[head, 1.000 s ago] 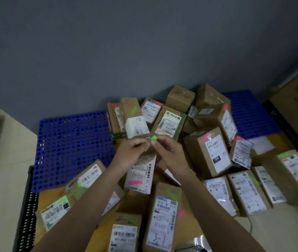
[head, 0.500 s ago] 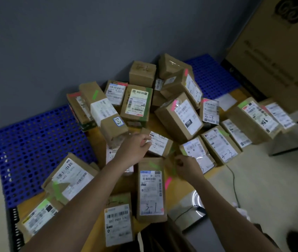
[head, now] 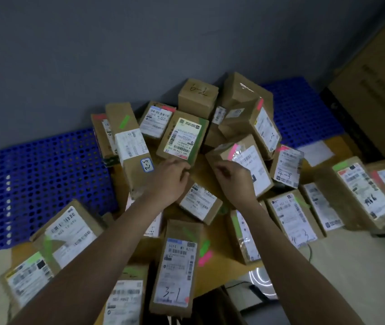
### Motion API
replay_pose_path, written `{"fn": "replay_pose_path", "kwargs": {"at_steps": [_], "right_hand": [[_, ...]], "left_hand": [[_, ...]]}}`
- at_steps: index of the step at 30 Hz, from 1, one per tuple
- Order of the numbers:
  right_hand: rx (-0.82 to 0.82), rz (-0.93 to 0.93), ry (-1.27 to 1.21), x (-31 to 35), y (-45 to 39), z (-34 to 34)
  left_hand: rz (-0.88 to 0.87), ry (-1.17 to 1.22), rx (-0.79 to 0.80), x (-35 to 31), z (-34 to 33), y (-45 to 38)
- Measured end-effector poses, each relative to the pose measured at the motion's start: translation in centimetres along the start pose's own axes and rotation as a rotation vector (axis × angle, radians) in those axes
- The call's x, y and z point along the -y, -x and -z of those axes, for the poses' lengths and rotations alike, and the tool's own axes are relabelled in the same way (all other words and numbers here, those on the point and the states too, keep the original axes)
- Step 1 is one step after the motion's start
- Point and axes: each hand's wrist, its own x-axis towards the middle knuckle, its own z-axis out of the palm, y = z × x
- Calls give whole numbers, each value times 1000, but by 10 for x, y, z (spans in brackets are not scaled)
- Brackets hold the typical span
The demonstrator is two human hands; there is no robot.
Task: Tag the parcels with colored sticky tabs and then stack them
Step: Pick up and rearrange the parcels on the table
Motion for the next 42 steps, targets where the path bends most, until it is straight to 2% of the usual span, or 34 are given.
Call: {"fn": "replay_pose_path", "kwargs": {"at_steps": [3, 6, 9, 13, 15, 18, 20, 21, 24, 26, 32, 37, 42], "right_hand": [[128, 138, 22, 12, -53, -8], [279, 252, 162, 21, -105, -31], [399, 315, 281, 32, -142, -53], [512, 326, 346, 40, -175, -72], [433, 330, 367, 39, -188, -71], [130, 319, 361, 29, -210, -57], [46, 273, 422, 19, -228, -45], [86, 221, 451, 14, -239, -40], [359, 58, 474, 1, -269, -30], [431, 54, 495, -2, -278, -28], [254, 225, 414, 2, -254, -25], [229, 293, 333, -4, -217, -14], [300, 340, 246, -15, -194, -10]], "left_hand": [[53, -190, -106, -2, 2, -25], [229, -452, -177, 6, 11, -44], [420, -530, -162, 19, 22, -54], [525, -504, -148, 29, 29, -60], [532, -507, -132, 30, 30, -64], [461, -499, -160, 29, 30, -80], [399, -471, -182, 26, 29, -95], [374, -458, -184, 24, 29, -102], [341, -404, -144, 20, 29, -119], [368, -297, -97, 18, 30, -126], [554, 26, 96, 9, -3, -139], [711, -13, 155, 4, -43, -129], [689, -50, 96, -1, -38, -125]]}}
